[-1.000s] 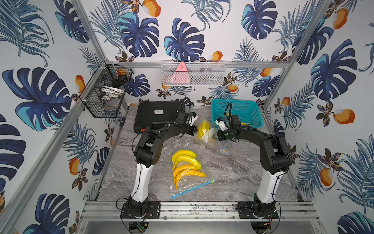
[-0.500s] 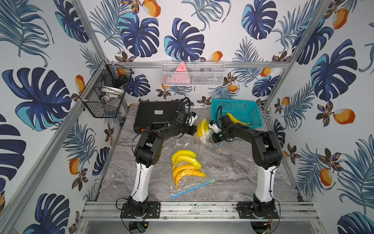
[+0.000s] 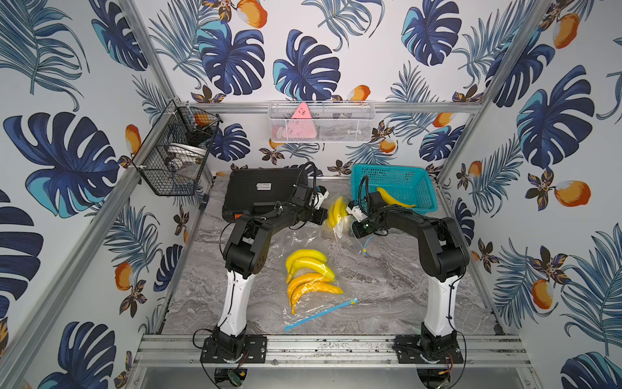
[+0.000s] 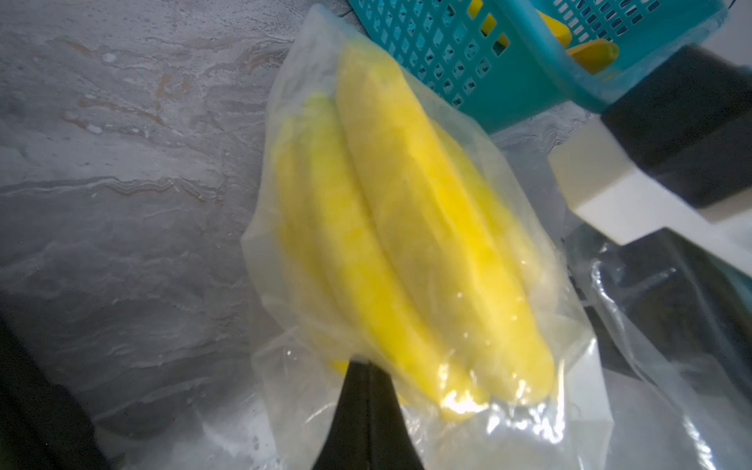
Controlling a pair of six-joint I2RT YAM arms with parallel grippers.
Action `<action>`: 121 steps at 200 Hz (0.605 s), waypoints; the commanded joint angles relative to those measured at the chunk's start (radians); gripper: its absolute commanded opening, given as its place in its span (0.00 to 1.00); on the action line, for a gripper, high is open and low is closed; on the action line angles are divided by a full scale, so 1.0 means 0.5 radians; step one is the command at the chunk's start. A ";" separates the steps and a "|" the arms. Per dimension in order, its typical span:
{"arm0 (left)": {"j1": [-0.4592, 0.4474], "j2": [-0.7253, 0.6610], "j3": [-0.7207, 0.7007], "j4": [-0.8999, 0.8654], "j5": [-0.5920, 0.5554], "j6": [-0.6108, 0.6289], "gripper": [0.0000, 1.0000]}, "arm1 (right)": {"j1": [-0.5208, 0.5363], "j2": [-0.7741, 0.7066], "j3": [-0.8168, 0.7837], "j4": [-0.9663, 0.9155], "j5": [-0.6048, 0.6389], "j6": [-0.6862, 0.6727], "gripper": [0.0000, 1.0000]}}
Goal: Open the zip-top bag and take out the banana
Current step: Pick up the banana from the zipper food storage bag.
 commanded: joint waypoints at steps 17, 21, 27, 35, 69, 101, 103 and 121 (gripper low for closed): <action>0.002 -0.025 -0.014 0.030 0.041 -0.004 0.00 | 0.049 -0.139 -0.150 -0.013 -0.211 0.087 0.00; 0.001 -0.026 -0.016 0.027 0.040 -0.003 0.00 | 0.063 -0.171 -0.185 -0.016 -0.222 0.094 0.00; 0.001 -0.031 -0.018 0.031 0.038 -0.002 0.00 | 0.079 -0.203 -0.233 -0.016 -0.231 0.105 0.00; 0.001 -0.032 -0.019 0.033 0.039 -0.001 0.00 | 0.117 -0.267 -0.326 0.006 -0.223 0.140 0.00; -0.001 -0.035 -0.030 0.043 0.049 -0.005 0.00 | 0.389 -0.627 -0.785 0.207 -0.173 0.415 0.00; -0.011 -0.026 -0.043 0.060 0.073 -0.012 0.00 | 0.445 -0.844 -0.912 0.216 0.160 0.605 0.30; -0.011 -0.025 -0.043 0.062 0.074 -0.012 0.00 | 0.444 -0.856 -0.914 0.218 0.174 0.609 0.30; -0.021 -0.020 -0.047 0.063 0.076 -0.015 0.00 | 0.444 -0.944 -0.930 0.273 0.378 0.656 0.31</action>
